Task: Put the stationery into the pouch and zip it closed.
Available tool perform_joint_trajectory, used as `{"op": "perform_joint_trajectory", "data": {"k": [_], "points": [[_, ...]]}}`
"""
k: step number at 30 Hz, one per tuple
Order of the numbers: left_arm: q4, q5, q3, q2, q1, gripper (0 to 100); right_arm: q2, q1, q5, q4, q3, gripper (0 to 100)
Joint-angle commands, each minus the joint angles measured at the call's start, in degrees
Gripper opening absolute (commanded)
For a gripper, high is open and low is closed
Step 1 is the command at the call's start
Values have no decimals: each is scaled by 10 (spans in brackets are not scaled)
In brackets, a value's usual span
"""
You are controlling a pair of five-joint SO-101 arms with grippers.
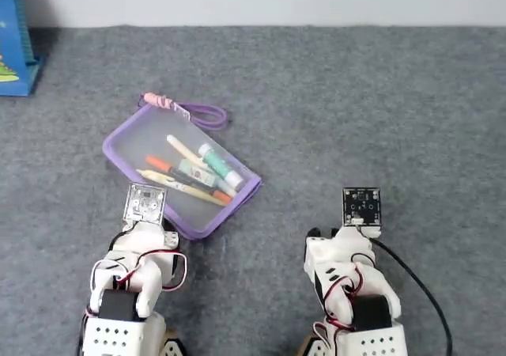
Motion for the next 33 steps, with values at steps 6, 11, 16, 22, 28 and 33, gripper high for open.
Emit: {"op": "perform_joint_trajectory", "data": {"k": [6,11,16,22,28,33], "points": [[-13,-5,-6,-9,0,15,-6,8,8,78,10,122],[-13,-7,-6,-6,0,15,-6,8,9,101,10,122],[11,-8,-6,-9,1,15,-6,7,9,101,10,122],[11,-8,-6,-9,1,16,-6,7,8,101,10,122],[11,-8,-6,-9,1,16,-6,7,8,101,10,122],[11,-8,-6,-9,1,16,-6,7,8,101,10,122]]}}
